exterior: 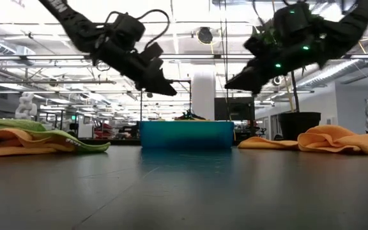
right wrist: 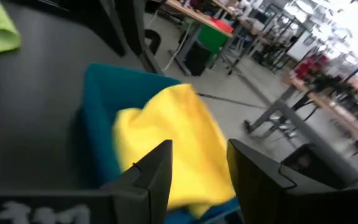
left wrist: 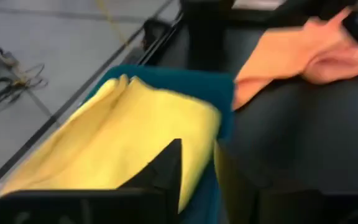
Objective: Fold microfiber towels
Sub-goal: Fold the right orange microfiber cloth
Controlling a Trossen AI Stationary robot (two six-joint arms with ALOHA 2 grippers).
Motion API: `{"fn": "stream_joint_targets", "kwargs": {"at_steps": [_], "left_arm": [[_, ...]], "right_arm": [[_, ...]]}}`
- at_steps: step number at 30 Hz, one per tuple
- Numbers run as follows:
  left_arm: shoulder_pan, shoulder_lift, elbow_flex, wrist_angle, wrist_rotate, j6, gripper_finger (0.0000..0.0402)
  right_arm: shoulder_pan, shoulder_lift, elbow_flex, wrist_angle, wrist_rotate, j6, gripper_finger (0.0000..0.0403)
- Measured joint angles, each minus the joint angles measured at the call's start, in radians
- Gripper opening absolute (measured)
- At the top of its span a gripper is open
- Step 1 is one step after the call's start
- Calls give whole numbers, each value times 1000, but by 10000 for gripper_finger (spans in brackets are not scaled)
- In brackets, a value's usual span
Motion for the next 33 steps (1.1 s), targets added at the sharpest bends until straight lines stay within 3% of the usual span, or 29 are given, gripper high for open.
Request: {"fn": "stream_joint_targets", "kwargs": {"at_steps": [5,10,12,17,25,33], "left_arm": [[-107,-59,-179,268,-1,-57,39],[-226,-74,-309,506,-63,-73,5],[-266,-74,-341,573,-91,-72,4],[-317,-74,-390,634,-185,-75,15],[-320,-74,-404,624,-211,-90,3],[-275,-74,-403,662,-211,-46,25]], "right_arm": [[39,-98,-130,-15,1,174,144],[121,-136,-118,-335,25,371,144],[163,-133,-102,-381,59,412,144],[203,-130,-98,-418,114,468,144],[112,-130,-98,-571,159,539,144],[-11,-130,-98,-543,-2,481,144]]}}
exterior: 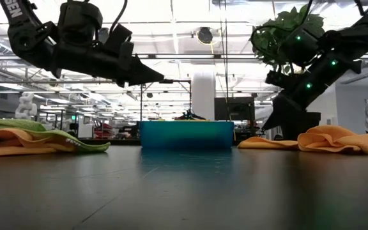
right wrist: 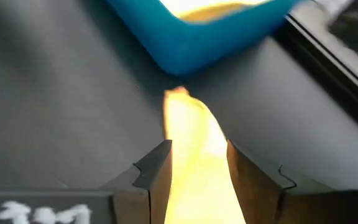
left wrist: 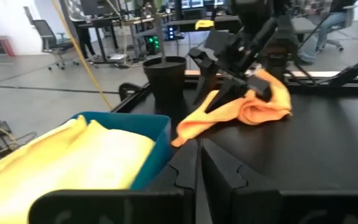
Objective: Fold microfiber towels
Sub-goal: Fold the right orange microfiber cloth
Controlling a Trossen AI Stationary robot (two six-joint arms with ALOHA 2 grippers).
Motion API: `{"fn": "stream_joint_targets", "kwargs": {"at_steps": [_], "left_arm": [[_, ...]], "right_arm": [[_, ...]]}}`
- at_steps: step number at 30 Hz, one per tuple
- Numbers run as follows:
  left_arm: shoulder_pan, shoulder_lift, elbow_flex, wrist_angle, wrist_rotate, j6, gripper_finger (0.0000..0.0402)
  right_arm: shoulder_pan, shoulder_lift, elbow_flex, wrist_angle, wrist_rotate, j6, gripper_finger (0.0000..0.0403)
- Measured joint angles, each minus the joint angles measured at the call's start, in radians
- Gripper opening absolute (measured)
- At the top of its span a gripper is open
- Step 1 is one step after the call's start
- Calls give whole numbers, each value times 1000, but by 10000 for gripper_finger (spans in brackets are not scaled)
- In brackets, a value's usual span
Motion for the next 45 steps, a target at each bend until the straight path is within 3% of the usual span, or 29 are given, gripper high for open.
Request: {"fn": "stream_joint_targets", "kwargs": {"at_steps": [3,5,10,17,27,34,38,43,45], "left_arm": [[20,0,0,16,0,2,26],[33,0,1,21,1,6,26],[61,1,1,19,1,-4,26],[62,1,1,18,2,0,26],[87,1,1,23,2,23,26],[84,1,1,16,5,3,26],[79,1,1,16,10,-4,26],[66,1,1,15,13,-28,26],[58,1,1,15,39,-29,26]], "right_arm": [[-27,0,23,20,-110,-26,144],[-30,0,59,-6,-129,-47,144],[-16,0,137,-67,-129,-84,144],[-41,31,142,-130,-127,-61,144],[-99,240,142,-2,-125,-73,144],[-158,269,142,-13,-68,-92,142],[-169,268,142,-22,-68,-117,112],[-160,266,142,-19,-75,-133,21],[-145,249,141,-14,-76,-137,9]]}}
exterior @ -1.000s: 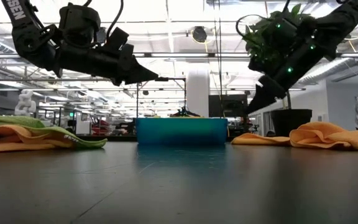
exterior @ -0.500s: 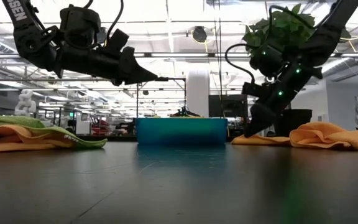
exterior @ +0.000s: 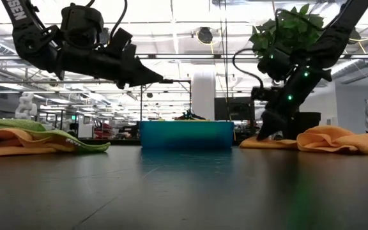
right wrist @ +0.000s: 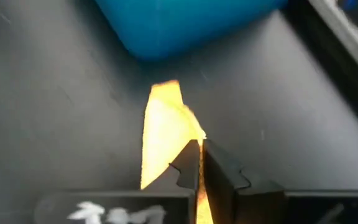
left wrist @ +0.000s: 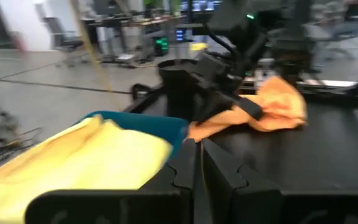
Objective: Fold microfiber towels
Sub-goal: Fold the right orange microfiber cloth
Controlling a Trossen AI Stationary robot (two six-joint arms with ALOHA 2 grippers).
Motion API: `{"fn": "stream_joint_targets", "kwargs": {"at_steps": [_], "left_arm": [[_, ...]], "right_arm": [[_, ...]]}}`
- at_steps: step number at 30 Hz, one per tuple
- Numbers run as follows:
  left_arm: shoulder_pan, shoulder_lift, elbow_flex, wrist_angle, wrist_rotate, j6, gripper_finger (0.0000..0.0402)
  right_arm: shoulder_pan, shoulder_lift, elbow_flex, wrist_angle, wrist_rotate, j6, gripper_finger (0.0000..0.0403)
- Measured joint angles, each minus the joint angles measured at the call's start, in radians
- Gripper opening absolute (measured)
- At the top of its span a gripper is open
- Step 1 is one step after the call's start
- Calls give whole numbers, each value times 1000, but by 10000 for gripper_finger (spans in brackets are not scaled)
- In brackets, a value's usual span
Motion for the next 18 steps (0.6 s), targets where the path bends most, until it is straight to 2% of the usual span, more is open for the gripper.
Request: {"fn": "stream_joint_targets", "kwargs": {"at_steps": [4,9,13,18], "left_arm": [[-22,0,0,0,70,-1,26],[-55,1,6,-1,76,9,26],[-93,25,50,-28,83,85,29],[-126,99,204,-182,95,108,77]], "right_arm": [[52,-62,-1,31,-55,-2,4],[160,-183,0,96,-79,10,2],[248,-252,0,175,-79,6,1],[322,-278,0,260,-77,-19,1]]}}
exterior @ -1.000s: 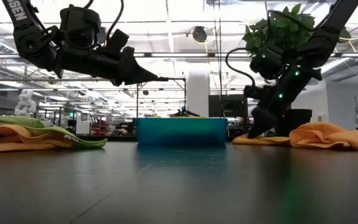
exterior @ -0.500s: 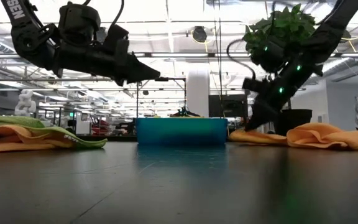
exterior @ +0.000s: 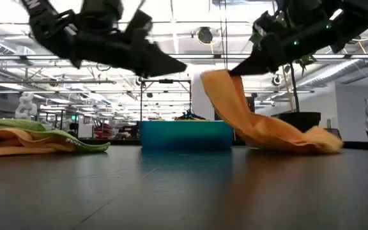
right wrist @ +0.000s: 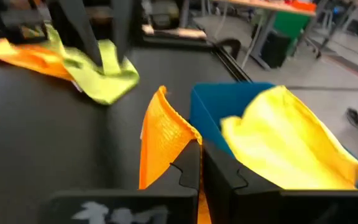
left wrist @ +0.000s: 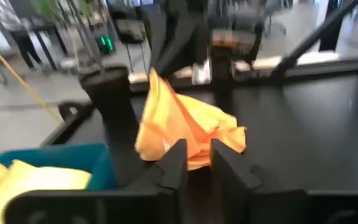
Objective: Fold microfiber towels
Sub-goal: Fold the right orange microfiber cloth
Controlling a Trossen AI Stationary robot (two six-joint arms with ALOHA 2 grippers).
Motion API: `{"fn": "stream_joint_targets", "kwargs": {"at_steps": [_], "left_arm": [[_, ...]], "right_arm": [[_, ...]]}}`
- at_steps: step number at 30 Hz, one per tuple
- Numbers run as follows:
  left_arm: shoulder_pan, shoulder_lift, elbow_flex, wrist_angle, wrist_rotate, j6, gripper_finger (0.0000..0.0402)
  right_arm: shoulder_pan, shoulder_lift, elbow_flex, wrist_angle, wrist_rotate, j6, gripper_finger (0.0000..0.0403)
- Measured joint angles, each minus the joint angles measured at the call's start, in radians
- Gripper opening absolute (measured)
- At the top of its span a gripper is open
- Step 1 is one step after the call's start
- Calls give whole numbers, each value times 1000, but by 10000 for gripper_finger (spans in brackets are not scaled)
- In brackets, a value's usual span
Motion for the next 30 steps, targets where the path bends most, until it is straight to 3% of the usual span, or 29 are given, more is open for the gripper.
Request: {"fn": "stream_joint_targets", "kwargs": {"at_steps": [4,8,15,21,30], "left_arm": [[-4,75,122,-142,-45,-6,141],[-2,99,177,-172,-70,-46,193],[12,100,184,-174,-62,-131,235],[11,100,184,-183,-55,-154,217],[-15,100,184,-162,-49,-120,128]], "right_arm": [[23,2,0,19,1,-2,1],[39,15,0,17,1,2,1],[76,18,0,22,4,-21,0],[84,18,0,27,4,-27,0],[83,18,0,28,5,-24,0]]}}
